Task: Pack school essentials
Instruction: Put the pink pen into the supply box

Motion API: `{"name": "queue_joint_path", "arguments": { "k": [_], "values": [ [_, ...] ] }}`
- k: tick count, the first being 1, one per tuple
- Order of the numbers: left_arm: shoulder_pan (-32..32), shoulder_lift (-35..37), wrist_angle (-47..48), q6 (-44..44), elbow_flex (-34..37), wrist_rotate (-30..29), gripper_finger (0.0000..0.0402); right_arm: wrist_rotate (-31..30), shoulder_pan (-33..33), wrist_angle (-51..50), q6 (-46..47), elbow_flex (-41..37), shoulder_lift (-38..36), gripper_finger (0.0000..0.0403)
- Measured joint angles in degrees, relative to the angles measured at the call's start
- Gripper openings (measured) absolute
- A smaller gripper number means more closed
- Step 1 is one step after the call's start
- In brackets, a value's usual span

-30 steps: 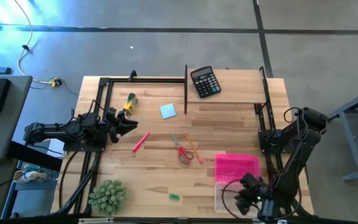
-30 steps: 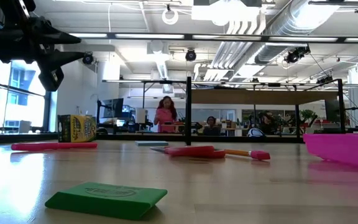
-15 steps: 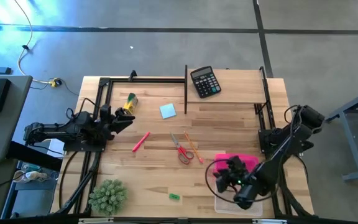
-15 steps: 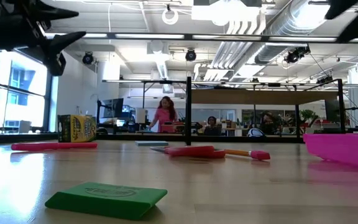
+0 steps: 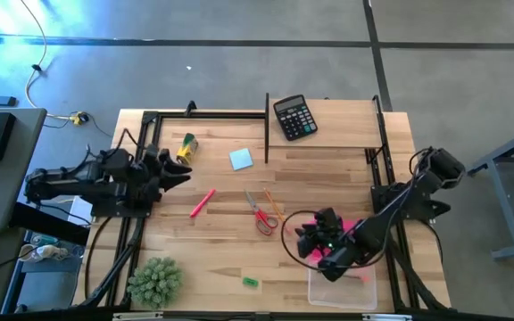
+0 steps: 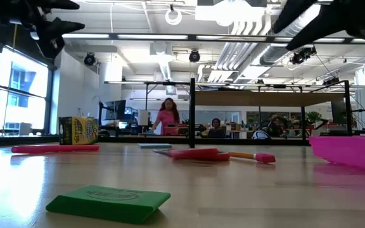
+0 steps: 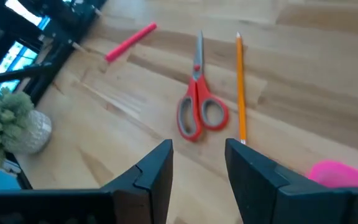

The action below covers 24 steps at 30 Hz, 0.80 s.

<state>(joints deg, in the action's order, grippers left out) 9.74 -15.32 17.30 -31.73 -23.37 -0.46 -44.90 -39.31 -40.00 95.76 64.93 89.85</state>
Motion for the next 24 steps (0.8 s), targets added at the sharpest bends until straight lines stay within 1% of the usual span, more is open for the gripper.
{"name": "queue_joint_path", "arguments": {
  "k": [3, 5, 9, 12, 16, 20, 24],
  "values": [
    [-0.02, -5.18, 10.59, 0.26, -5.43, -0.05, 0.0168, 0.17, 1.76, 0.05, -3.28, 0.00, -2.05, 0.0138],
    [-0.02, -8.40, 16.96, -1.44, -8.46, -0.05, 0.0168, 0.19, 2.95, 0.05, -5.13, 0.00, -3.82, 0.0138],
    [-0.02, -14.31, 25.42, -4.61, -12.37, 0.63, 0.0168, 1.36, 5.55, -0.01, -10.80, 0.00, -7.96, 0.0138],
    [-0.02, -18.66, 27.73, -8.10, -13.75, 1.81, 0.0168, 3.77, 7.71, 0.02, -16.10, 0.00, -11.29, 0.0138],
    [-0.06, -24.44, 28.16, -10.92, -14.32, 2.91, 0.0168, 5.91, 10.55, 0.14, -22.96, 0.00, -15.42, 0.0138],
    [-1.21, -29.34, 28.33, -12.89, -14.32, 3.14, 0.0168, 6.16, 12.89, 0.49, -30.07, 0.00, -18.79, 0.0138],
    [-3.41, -33.52, 28.37, -15.68, -14.32, 1.89, 0.0168, 6.37, 14.88, 0.42, -35.89, 0.00, -21.13, 0.0138]
  ]
}}
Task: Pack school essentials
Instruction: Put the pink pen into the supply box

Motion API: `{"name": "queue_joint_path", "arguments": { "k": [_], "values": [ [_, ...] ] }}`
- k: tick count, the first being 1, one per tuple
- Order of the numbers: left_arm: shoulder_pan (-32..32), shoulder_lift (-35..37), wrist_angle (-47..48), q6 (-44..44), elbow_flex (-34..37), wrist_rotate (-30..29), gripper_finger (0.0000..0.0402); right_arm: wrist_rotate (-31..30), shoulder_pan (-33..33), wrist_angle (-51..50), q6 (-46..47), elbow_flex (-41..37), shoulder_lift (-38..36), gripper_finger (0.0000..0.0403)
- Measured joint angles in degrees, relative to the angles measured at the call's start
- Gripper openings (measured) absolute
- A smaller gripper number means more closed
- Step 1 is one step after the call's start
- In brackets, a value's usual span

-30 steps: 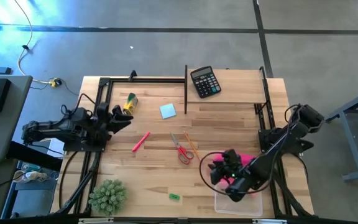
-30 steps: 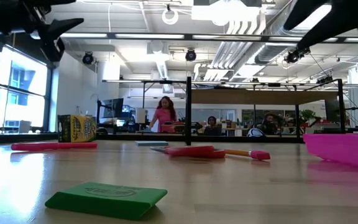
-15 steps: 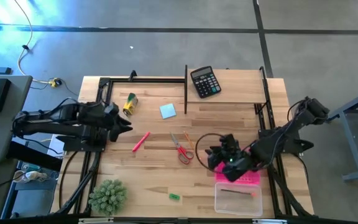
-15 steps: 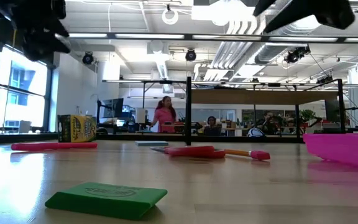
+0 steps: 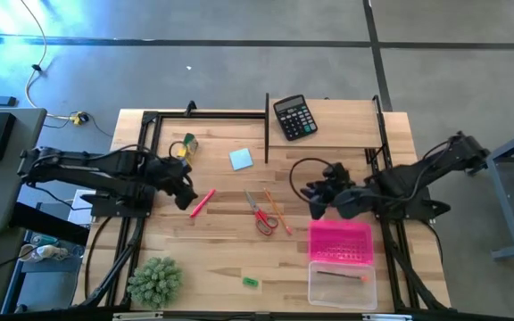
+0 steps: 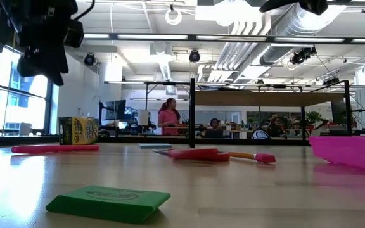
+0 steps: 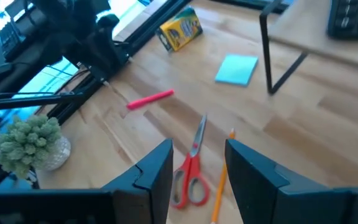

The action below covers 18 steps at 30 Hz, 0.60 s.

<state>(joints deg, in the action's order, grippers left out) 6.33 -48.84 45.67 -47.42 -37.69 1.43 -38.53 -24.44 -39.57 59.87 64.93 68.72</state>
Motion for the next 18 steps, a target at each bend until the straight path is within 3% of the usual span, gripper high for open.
{"name": "queue_joint_path", "arguments": {
  "k": [12, 18],
  "values": [
    [-7.40, -11.42, -0.04, -7.29, -0.02, -5.91, 0.0168, 7.39, 5.50, -2.07, -6.38, 0.00, -1.01, 0.0138],
    [-9.16, -17.33, -0.77, -10.36, -0.02, -6.93, 0.0168, 7.90, 6.51, -2.16, -7.79, 0.00, -1.00, 0.0138]
  ]
}}
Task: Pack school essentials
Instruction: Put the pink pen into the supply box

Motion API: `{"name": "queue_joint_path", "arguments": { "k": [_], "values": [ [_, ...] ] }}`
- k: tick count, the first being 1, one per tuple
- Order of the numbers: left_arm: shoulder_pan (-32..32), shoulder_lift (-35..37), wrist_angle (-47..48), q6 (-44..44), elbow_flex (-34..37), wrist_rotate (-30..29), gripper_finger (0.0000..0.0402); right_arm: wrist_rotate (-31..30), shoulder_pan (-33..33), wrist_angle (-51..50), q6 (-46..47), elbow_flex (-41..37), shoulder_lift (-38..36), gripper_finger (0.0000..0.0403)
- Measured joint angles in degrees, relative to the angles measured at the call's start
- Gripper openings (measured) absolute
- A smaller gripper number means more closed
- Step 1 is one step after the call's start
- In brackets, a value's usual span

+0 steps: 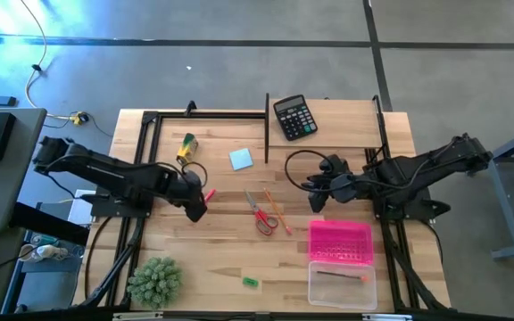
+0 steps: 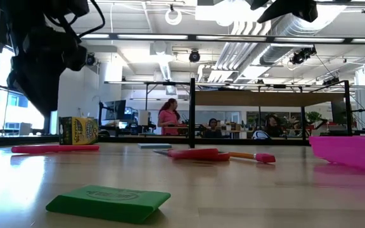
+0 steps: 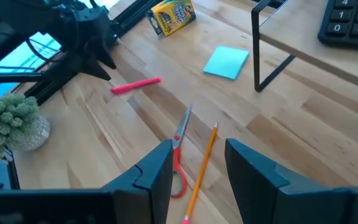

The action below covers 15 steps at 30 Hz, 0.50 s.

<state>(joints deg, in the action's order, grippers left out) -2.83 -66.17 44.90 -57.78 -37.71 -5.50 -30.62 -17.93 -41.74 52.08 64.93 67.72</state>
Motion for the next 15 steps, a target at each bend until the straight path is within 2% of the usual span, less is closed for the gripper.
{"name": "queue_joint_path", "arguments": {
  "k": [15],
  "values": [
    [-0.70, -11.04, -2.62, -3.58, 0.00, -0.03, 0.0168, 3.89, 2.72, -0.02, -4.57, 0.00, 0.01, 0.0138]
  ]
}}
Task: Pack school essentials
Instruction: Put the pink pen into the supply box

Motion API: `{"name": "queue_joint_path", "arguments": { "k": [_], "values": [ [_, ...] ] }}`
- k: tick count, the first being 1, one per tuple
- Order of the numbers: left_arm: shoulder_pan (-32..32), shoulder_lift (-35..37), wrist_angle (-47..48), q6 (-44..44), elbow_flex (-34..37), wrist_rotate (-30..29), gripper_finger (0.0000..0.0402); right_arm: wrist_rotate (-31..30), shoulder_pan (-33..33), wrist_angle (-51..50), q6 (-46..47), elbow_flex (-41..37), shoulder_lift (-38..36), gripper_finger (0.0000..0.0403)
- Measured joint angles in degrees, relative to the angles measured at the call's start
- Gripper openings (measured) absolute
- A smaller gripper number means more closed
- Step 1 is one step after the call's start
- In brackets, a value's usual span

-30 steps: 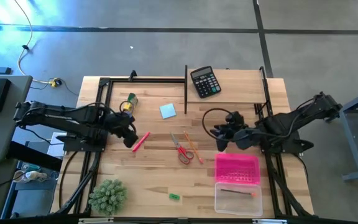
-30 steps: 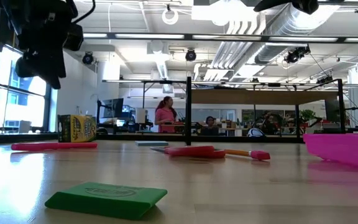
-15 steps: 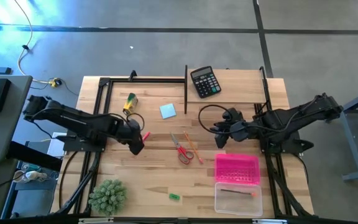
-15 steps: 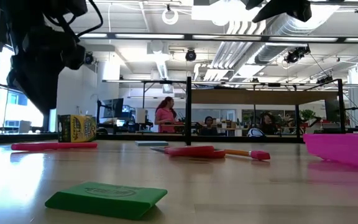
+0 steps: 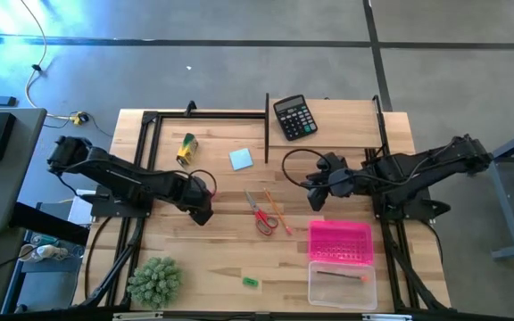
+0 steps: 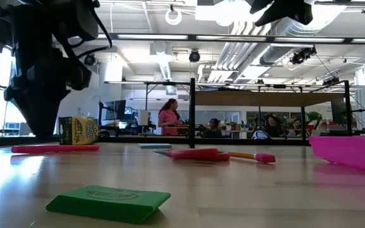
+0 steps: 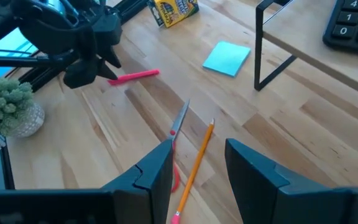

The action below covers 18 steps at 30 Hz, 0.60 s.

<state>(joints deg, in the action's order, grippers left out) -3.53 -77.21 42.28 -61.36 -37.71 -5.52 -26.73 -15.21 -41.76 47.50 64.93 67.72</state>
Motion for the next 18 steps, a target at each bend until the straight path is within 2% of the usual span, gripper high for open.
{"name": "queue_joint_path", "arguments": {
  "k": [18],
  "values": [
    [0.00, -6.73, -2.46, 0.00, -0.03, 0.93, 0.0168, 0.41, 0.24, -0.89, -0.04, -0.02, 0.00, 0.0138]
  ]
}}
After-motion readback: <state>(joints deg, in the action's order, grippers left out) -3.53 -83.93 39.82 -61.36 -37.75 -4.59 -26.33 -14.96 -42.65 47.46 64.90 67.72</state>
